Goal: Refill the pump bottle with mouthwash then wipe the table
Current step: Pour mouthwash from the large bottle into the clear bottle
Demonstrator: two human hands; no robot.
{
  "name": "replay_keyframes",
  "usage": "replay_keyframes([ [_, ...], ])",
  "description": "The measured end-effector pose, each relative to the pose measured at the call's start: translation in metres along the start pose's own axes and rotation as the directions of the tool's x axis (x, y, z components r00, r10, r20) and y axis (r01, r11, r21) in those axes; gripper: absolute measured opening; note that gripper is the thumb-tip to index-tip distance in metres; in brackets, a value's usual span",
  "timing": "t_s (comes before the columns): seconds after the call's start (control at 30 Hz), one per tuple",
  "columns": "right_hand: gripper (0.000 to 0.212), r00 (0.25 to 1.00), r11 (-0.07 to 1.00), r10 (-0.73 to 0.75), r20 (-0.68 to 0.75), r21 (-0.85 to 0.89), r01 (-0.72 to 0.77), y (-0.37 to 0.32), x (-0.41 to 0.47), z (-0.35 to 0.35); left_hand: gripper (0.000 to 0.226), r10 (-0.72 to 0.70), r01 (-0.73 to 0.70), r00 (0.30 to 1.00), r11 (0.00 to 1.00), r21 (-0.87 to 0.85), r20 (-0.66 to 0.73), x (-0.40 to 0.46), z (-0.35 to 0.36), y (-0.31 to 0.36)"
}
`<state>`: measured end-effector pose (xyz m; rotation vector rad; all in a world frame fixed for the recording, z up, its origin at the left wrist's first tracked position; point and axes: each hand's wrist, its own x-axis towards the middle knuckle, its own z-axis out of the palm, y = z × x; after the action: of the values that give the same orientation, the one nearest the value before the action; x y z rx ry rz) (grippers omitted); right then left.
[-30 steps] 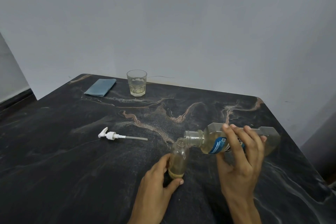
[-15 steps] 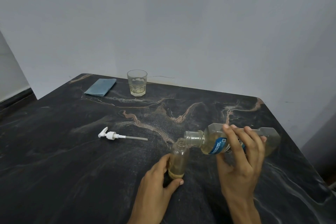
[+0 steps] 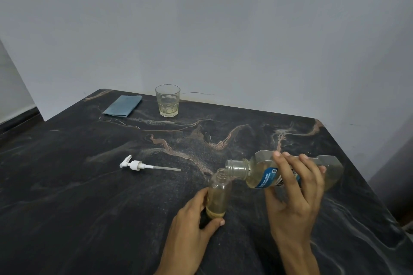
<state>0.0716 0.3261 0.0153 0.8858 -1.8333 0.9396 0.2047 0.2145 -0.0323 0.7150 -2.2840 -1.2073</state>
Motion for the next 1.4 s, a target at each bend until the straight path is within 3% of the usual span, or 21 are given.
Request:
replay_keyframes([
  [1.4,0.086,1.000,1.000,0.023,0.008,0.017,-0.023,-0.0014,0.0007,0.0002,0.055,-0.001,0.001,1.000,1.000,-0.007,0.007,-0.0001,0.0000,-0.0008],
])
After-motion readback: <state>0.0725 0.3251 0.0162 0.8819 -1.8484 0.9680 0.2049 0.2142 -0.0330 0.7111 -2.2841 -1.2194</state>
